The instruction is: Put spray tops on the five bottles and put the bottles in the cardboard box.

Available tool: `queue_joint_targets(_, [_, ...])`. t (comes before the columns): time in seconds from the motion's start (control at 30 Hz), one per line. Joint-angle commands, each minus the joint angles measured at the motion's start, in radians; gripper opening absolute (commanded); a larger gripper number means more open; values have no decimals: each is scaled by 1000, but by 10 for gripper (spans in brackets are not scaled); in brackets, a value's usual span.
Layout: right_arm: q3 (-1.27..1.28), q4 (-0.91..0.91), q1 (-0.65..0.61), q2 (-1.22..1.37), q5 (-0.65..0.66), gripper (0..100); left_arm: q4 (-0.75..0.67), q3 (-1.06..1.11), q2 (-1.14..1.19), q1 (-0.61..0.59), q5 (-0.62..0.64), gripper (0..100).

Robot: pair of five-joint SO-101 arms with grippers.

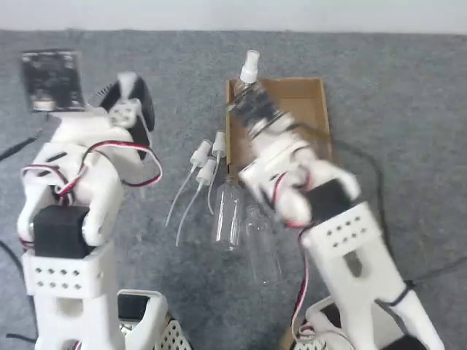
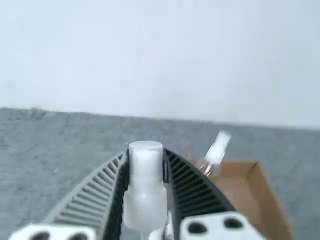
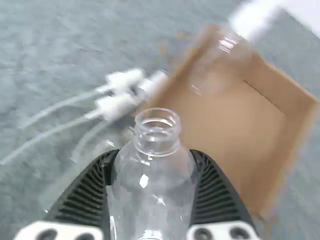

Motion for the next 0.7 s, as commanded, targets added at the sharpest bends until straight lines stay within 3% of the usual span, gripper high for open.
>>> queue_joint_targets(0.0, [129, -252, -133, -61, -18, 6, -110, -54, -31, 3, 106, 11])
queue_joint_targets(0.17, [295, -433, -191, -77, -12, 9, -175, -50, -31, 3, 215, 11])
queue_joint_targets(0.33, [414, -567, -193, -147, -12, 9, -232, -45, -21, 5, 239, 11])
queue_joint_targets(0.67, [540, -633, -193, -298, -18, 7, -450, 179, -29, 124, 269, 11])
